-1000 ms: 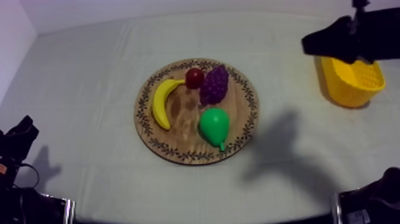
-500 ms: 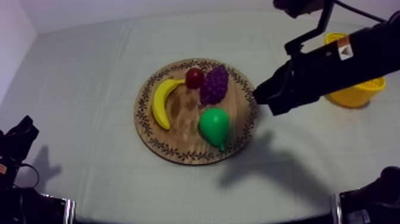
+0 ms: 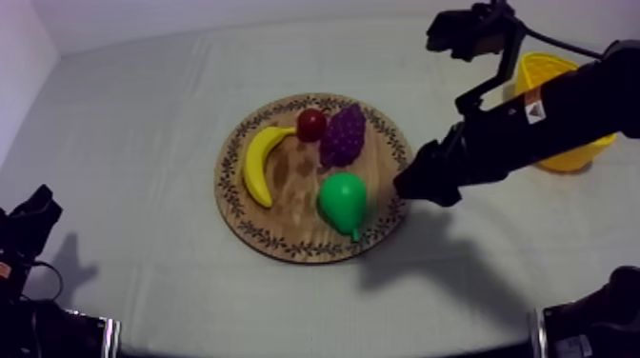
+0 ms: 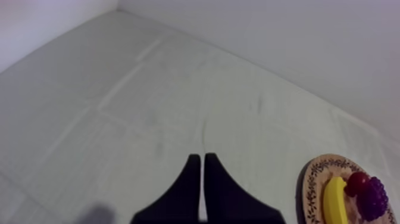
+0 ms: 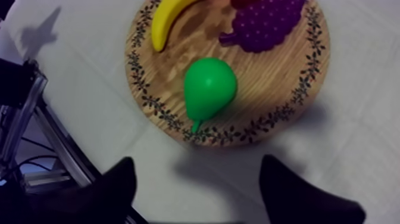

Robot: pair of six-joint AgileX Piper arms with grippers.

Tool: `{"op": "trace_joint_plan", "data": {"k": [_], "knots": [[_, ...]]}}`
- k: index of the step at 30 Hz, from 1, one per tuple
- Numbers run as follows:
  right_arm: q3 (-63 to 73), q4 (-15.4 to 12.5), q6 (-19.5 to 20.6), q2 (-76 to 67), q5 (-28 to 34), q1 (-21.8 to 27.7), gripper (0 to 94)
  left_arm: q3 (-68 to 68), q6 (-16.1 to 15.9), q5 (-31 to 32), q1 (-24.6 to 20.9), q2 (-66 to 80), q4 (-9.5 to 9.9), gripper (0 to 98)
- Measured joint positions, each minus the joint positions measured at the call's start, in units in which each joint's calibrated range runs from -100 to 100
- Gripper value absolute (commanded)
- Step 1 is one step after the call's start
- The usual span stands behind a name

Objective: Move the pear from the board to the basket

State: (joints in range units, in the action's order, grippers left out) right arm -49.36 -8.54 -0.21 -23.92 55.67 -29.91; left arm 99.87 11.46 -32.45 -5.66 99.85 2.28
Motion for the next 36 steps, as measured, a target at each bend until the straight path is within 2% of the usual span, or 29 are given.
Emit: {"op": "trace_joint_plan", "data": {"k": [6, 17, 27, 36], "knots": [[-0.94, 0.72, 0.98, 0.0, 0.16, 0.11, 76.4, 0.0, 0.0, 0.0, 0.0, 0.0, 0.0, 0.1], [-0.77, 2.13, 1.72, 1.06, -1.04, -0.41, 76.2, 0.0, 0.0, 0.0, 0.0, 0.0, 0.0, 0.1], [0.9, 4.32, 3.49, 9.19, -7.03, -3.09, 72.5, 0.0, 0.0, 0.0, 0.0, 0.0, 0.0, 0.1], [2.72, 3.23, 2.42, 19.36, -14.75, -3.49, 71.3, 0.0, 0.0, 0.0, 0.0, 0.0, 0.0, 0.1]]}}
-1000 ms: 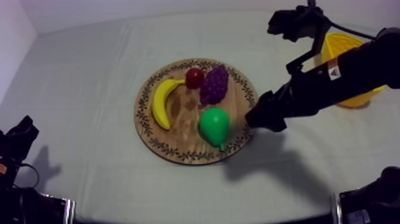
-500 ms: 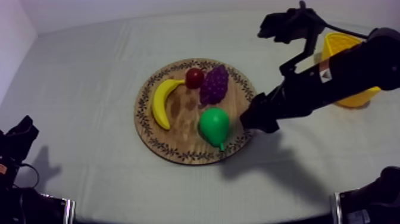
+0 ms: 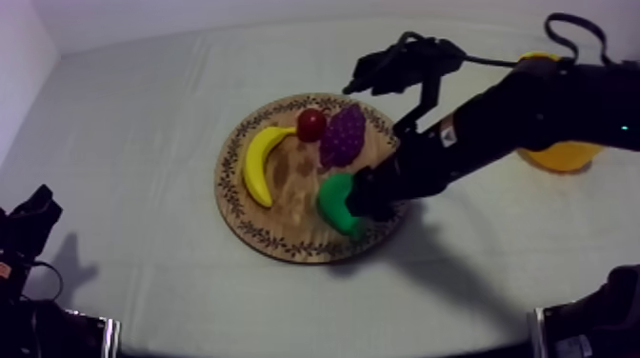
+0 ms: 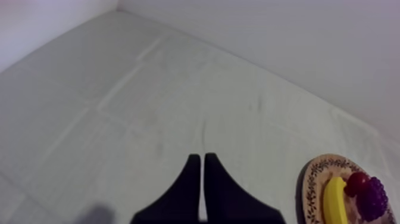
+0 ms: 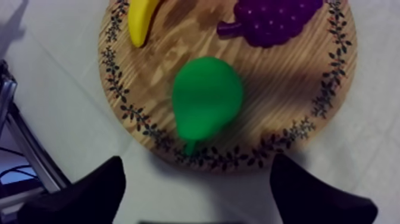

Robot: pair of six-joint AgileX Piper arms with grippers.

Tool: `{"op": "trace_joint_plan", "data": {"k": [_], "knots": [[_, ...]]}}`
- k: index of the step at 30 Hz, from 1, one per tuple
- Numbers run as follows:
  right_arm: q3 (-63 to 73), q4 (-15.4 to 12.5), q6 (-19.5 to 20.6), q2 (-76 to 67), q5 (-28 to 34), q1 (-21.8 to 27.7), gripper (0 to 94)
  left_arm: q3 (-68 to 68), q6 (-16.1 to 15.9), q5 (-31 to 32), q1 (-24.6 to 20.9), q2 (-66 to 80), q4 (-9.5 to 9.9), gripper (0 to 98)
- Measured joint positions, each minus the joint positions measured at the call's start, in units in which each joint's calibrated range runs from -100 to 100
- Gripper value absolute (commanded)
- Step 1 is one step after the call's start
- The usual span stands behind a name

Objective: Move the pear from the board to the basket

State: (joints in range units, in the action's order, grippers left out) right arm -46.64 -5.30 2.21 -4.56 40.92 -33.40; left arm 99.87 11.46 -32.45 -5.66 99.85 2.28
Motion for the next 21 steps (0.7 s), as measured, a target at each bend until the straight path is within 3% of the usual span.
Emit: {"op": "trace_joint_plan", "data": {"k": [21], "knots": [[11.19, 1.72, 2.22, 17.6, -4.72, -1.05, 71.6, 0.0, 0.0, 0.0, 0.0, 0.0, 0.0, 0.1]]}}
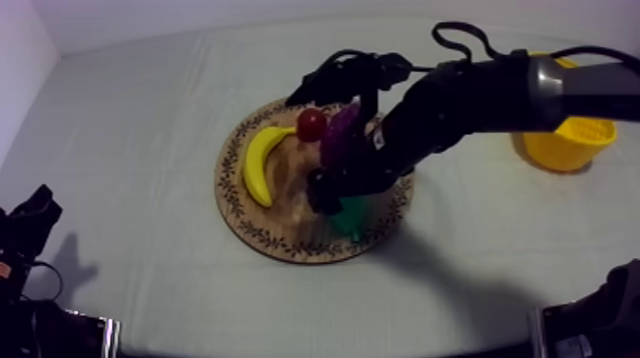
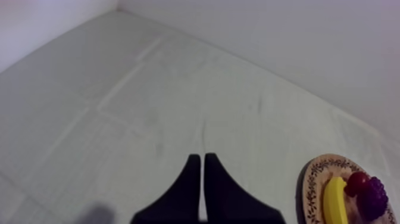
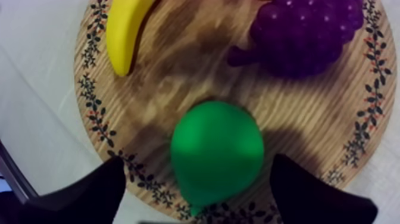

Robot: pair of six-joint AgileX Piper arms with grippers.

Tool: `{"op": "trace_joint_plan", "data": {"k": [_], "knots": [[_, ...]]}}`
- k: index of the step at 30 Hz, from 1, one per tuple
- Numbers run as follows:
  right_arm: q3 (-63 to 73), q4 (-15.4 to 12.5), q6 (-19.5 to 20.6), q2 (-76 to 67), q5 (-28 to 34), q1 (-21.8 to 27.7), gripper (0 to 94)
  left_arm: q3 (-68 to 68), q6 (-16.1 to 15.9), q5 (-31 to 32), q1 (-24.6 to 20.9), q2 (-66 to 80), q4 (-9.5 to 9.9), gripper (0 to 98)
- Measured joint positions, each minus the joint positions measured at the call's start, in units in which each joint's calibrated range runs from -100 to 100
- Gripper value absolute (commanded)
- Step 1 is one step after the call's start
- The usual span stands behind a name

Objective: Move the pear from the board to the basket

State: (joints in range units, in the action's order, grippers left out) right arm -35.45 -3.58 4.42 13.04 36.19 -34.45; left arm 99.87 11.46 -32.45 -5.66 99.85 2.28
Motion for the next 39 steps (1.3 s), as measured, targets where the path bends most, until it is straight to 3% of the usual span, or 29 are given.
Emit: {"op": "trace_joint_plan", "data": {"k": [13, 22, 28, 39], "knots": [[5.54, 0.93, -0.33, 6.67, 4.81, -0.22, 73.4, 0.0, 0.0, 0.0, 0.0, 0.0, 0.0, 0.1], [7.17, 1.05, -0.71, 8.93, 8.33, 0.38, 69.5, 0.0, 0.0, 0.0, 0.0, 0.0, 0.0, 0.1], [8.56, 1.74, -1.0, 10.37, 10.3, 0.31, 62.2, 0.0, 0.0, 0.0, 0.0, 0.0, 0.0, 0.1], [9.53, 1.74, -1.72, 10.97, 10.77, 0.13, 35.1, 0.0, 0.0, 0.0, 0.0, 0.0, 0.0, 0.1]]}}
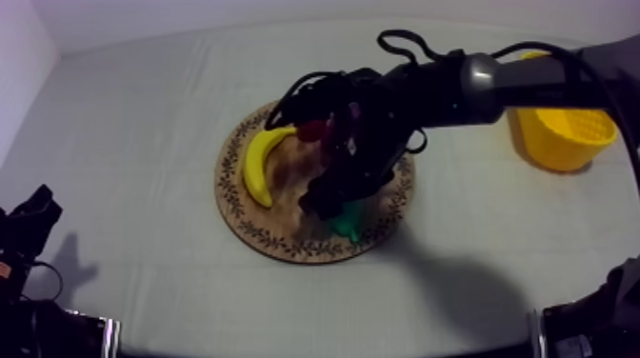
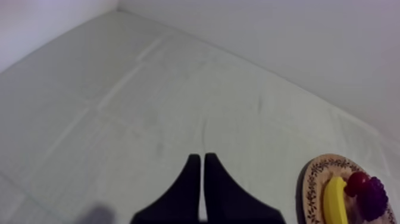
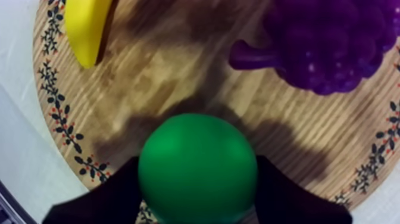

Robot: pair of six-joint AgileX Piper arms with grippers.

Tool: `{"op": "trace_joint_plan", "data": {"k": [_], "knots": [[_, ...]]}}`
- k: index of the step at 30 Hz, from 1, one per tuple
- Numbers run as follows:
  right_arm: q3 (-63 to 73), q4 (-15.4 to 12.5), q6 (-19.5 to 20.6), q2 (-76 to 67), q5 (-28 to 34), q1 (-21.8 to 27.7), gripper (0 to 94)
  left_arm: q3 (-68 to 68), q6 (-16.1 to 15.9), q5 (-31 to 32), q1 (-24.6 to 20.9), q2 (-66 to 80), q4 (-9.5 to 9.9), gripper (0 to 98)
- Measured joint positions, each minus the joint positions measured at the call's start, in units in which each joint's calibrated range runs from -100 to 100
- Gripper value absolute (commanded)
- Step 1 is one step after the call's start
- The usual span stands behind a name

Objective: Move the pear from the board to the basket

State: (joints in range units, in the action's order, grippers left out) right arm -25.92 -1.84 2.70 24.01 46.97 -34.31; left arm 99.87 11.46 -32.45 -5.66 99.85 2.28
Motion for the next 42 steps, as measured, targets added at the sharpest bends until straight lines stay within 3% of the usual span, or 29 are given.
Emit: {"op": "trace_joint_plan", "data": {"k": [8, 21, 30, 42], "knots": [[-1.48, 0.93, 0.07, -1.68, -1.78, 0.15, 29.4, 0.0, 0.0, 0.0, 0.0, 0.0, 0.0, 0.1], [-8.67, 2.6, -0.59, -14.84, -7.64, 4.08, 33.5, 0.0, 0.0, 0.0, 0.0, 0.0, 0.0, 0.1], [-10.23, 6.02, 0.22, -25.01, -10.24, 11.9, 37.9, 0.0, 0.0, 0.0, 0.0, 0.0, 0.0, 0.1], [-5.31, 6.34, -1.54, -31.39, -12.24, 29.0, 38.5, 0.0, 0.0, 0.0, 0.0, 0.0, 0.0, 0.1]]}}
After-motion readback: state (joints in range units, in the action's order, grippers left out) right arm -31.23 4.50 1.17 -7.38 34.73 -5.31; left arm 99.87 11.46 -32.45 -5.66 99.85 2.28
